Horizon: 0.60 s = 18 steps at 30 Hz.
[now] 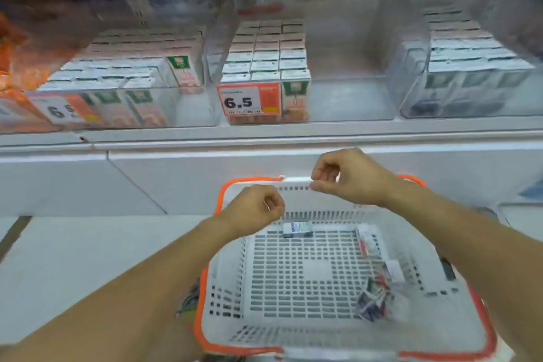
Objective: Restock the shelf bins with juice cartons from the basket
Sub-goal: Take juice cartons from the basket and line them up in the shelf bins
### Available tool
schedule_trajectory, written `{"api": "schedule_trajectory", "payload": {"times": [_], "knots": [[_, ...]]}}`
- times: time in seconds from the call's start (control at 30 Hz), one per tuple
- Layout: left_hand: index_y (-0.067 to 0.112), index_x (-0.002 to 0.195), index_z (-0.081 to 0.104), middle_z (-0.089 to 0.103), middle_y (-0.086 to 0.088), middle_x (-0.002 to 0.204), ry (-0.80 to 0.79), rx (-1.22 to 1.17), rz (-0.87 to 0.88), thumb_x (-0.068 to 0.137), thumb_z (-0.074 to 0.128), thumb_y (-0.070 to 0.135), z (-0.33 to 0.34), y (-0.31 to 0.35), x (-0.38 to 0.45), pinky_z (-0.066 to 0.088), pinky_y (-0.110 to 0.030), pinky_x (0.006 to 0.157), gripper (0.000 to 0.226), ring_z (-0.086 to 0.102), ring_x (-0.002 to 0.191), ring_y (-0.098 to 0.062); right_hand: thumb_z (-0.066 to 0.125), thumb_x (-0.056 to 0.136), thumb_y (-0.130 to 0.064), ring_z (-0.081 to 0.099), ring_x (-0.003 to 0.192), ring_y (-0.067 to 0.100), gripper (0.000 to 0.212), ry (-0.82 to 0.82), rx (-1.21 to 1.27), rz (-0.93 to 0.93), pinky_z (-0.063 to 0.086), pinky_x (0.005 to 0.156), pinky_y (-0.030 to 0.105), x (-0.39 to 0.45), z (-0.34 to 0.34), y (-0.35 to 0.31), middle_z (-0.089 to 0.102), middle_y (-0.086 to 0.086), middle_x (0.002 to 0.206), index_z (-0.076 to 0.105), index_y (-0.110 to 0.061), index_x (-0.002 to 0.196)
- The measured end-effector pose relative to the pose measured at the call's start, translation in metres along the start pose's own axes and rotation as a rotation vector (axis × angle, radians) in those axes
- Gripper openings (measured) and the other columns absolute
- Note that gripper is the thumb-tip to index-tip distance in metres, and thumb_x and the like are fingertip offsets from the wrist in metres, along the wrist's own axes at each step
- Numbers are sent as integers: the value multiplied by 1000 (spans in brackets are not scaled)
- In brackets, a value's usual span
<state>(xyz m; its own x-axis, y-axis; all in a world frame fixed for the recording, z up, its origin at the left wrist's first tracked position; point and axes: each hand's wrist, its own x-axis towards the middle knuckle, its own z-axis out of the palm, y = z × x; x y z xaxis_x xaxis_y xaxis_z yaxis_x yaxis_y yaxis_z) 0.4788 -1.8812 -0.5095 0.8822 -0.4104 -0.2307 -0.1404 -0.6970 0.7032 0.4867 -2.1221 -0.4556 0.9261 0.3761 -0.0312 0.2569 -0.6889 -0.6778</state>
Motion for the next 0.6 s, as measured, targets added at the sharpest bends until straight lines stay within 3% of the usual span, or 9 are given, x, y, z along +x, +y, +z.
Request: {"api": "schedule_trajectory", "payload": {"times": [0.1,0.2,0.3,0.4,0.53,0.6], "knots": [[10,93,70,69,-3,92,-130,-110,-110,91,68,19,77,-32,-7,56,-30,76,10,62,76,-11,78,82,-30,66,76,9,15,-224,-96,125,50,71,21,-22,26,42,70,-9,82,71,-19,90],[16,100,65,64,-2,102,-208,-168,-204,90,70,24,134,-56,-10,55,-26,71,14,62,78,-14,80,81,-30,64,73,7,18,-389,-102,296,50,72,25,-52,48,87,68,-7,89,69,-22,93],[16,122,55,51,-1,120,-44,-134,-273,89,71,22,162,-71,0,47,-26,81,37,55,90,-15,83,78,-22,58,72,1,21,-443,-104,431,46,72,23,-83,71,130,63,-8,91,67,-23,92],[11,137,44,36,-8,139,206,-123,-350,89,69,15,171,-88,17,48,-34,89,54,55,101,-24,82,78,-20,56,80,11,28,-517,-174,485,43,74,22,-107,95,167,57,-6,95,69,-18,102],[12,147,31,31,-6,151,275,-149,-439,87,69,12,181,-115,42,43,-37,104,72,47,125,-25,76,83,-22,52,79,11,24,-462,-296,449,47,74,27,-110,109,196,60,-1,103,69,-19,105],[13,149,29,35,-6,150,276,-215,-439,87,70,11,186,-123,55,40,-38,109,75,44,130,-21,74,85,-24,54,90,15,28,-415,-339,445,47,80,29,-103,109,203,57,1,112,66,-21,111]]}}
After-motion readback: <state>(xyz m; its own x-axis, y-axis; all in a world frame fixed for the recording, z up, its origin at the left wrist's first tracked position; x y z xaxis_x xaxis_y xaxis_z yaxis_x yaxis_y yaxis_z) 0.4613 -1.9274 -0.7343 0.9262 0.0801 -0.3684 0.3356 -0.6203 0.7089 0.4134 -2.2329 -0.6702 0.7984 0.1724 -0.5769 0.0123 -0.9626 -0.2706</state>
